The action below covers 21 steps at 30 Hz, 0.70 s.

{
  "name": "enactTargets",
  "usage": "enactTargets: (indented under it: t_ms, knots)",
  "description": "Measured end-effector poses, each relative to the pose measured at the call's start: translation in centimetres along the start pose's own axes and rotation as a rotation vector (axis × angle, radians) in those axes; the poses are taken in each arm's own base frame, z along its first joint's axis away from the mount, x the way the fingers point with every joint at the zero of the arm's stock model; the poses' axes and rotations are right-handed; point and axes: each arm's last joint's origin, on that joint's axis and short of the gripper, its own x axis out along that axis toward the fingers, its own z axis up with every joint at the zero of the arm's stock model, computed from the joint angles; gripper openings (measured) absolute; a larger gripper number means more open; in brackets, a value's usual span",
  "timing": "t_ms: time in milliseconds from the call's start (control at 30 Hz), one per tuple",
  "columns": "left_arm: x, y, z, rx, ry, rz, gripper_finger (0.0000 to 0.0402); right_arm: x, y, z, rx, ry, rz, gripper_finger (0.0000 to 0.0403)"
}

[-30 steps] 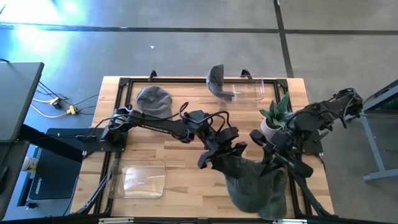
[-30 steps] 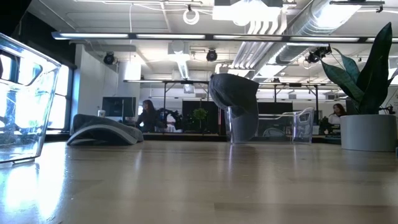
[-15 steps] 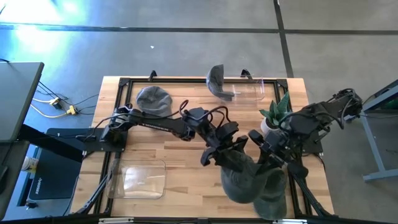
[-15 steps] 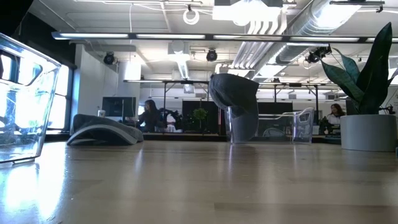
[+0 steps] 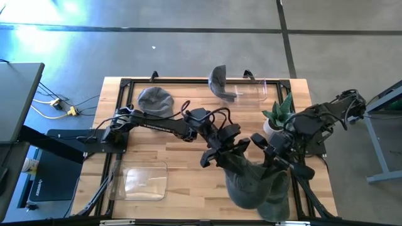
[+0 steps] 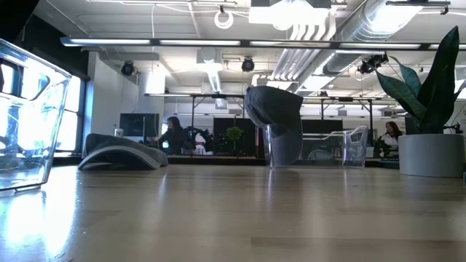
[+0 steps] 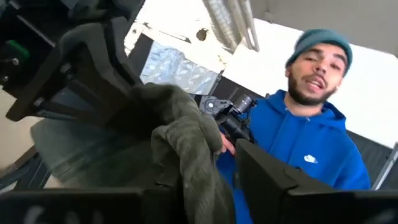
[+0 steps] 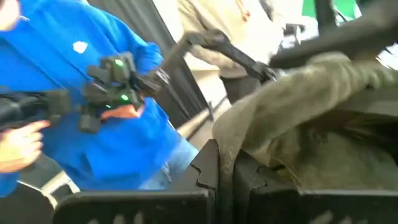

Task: Pick & Place hat
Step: Put the top black cap into the bottom transparent bin

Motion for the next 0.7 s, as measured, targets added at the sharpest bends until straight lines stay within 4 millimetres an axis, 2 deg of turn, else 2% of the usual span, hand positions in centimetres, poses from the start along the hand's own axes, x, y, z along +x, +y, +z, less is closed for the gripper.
enactTargets:
  t_ms: [133, 467, 600, 700]
  knots:
    - [0.0, -0.5, 0.2, 0.073, -0.004, -0.056, 0.0083, 0.0, 0.2, 0.6, -0.024, -0.056, 0.027, 0.0010]
    - [0.0, -0.9, 0.5, 0.113, -0.023, -0.095, 0.0019, -0.1, 0.1, 0.7, -0.034, -0.075, -0.003, 0.0006]
    - [0.0, -1.3, 0.7, 0.150, -0.031, -0.141, 0.0005, -0.1, 0.6, 1.2, -0.075, -0.120, 0.053, 0.0032]
    - [0.0, -2.7, 1.3, 0.186, -0.045, -0.202, 0.0003, -0.3, 1.1, 1.9, -0.099, -0.172, 0.142, 0.0072]
